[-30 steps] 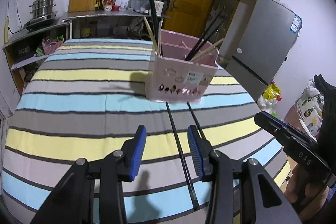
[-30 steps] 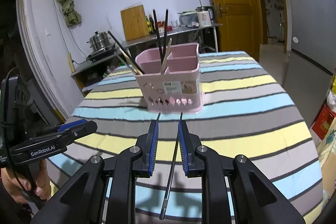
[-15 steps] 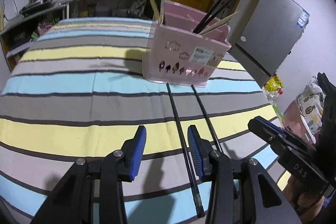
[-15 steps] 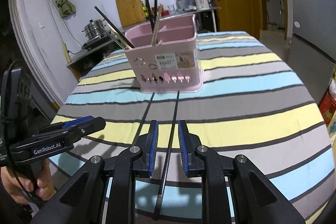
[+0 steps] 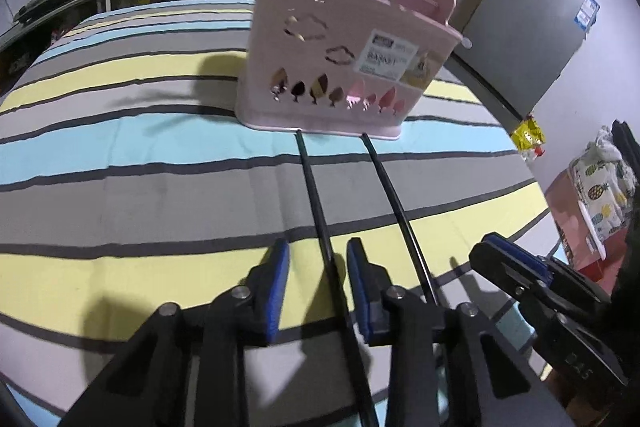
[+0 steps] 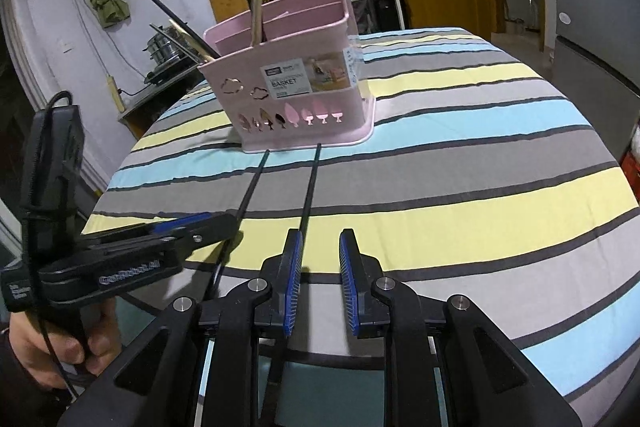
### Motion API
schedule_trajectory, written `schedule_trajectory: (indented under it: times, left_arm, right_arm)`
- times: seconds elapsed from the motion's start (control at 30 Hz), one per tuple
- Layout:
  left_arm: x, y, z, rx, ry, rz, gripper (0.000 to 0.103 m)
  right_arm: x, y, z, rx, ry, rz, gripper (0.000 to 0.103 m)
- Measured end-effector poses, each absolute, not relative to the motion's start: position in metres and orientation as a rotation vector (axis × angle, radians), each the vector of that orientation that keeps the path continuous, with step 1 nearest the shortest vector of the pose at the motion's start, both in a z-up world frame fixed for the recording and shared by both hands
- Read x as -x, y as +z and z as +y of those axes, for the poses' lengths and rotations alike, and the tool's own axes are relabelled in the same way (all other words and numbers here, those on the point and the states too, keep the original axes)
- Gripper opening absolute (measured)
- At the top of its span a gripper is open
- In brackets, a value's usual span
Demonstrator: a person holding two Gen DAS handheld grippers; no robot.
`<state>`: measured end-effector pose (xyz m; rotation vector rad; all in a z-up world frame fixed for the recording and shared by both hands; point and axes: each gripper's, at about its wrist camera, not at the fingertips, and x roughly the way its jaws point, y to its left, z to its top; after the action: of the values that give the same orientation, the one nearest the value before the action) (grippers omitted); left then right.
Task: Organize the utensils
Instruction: 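Close the left tool on a black chopstick while the right tool grasps another, then lift both held black chopsticks and carry them over the pink basket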
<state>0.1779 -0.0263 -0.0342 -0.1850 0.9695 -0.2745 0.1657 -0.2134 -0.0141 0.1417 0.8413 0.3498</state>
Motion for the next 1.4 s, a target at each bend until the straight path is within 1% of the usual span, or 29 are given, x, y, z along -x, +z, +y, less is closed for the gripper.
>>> schedule_trajectory:
  times: [0.03, 0.07, 0.1, 0.13, 0.2, 0.27, 0.43, 0.8, 1.07, 1.27, 1.3, 1.33, 1.37, 1.4]
  left_arm:
    - [-0.179, -0.035, -0.029, 0.176, -0.272, 0.963, 0.029]
    - [-0.181, -0.035, -0.031, 0.164, -0.27, 0.959, 0.026]
    - [-0.182, -0.035, -0.032, 0.15, -0.263, 0.959, 0.019]
    - [-0.183, -0.035, -0.033, 0.134, -0.253, 0.958, 0.016]
    - [-0.183, -0.035, -0.033, 0.119, -0.256, 0.955, 0.011]
    - [-0.182, -0.034, -0.031, 0.114, -0.262, 0.95, 0.008]
    - [-0.169, -0.034, -0.021, 0.085, -0.247, 0.943, 0.007]
    - [-0.158, -0.037, 0.026, 0.147, -0.171, 0.955, 0.007]
    - [-0.181, -0.039, 0.02, 0.089, -0.175, 1.002, 0.009]
    - [-0.198, -0.038, 0.012, 0.054, -0.174, 1.03, 0.013]
    - [-0.2, -0.038, 0.011, 0.051, -0.173, 1.029, 0.013]
    - [-0.2, -0.038, 0.011, 0.048, -0.17, 1.026, 0.013]
    - [-0.201, -0.039, 0.009, 0.041, -0.167, 1.02, 0.013]
    - [-0.2, -0.039, 0.008, 0.033, -0.165, 1.015, 0.013]
  right_arm:
    - [-0.166, -0.014, -0.214, -0.143, 0.35, 0.843, 0.02]
    - [-0.167, -0.015, -0.214, -0.144, 0.349, 0.844, 0.02]
    - [-0.168, -0.015, -0.214, -0.145, 0.348, 0.844, 0.02]
    - [-0.169, -0.016, -0.214, -0.148, 0.348, 0.847, 0.02]
    - [-0.17, -0.017, -0.213, -0.15, 0.351, 0.851, 0.02]
    - [-0.171, -0.018, -0.21, -0.147, 0.355, 0.853, 0.02]
    - [-0.176, -0.02, -0.2, -0.127, 0.372, 0.859, 0.02]
    - [-0.203, -0.031, -0.182, -0.087, 0.366, 0.91, 0.02]
    - [-0.227, -0.035, -0.172, -0.048, 0.345, 0.946, 0.02]
    - [-0.238, -0.036, -0.163, -0.016, 0.33, 0.963, 0.019]
    - [-0.24, -0.036, -0.164, -0.015, 0.326, 0.965, 0.018]
    - [-0.241, -0.036, -0.163, -0.008, 0.317, 0.966, 0.011]
    - [-0.242, -0.036, -0.164, -0.005, 0.314, 0.965, 0.007]
    - [-0.243, -0.036, -0.166, -0.015, 0.319, 0.966, 0.007]
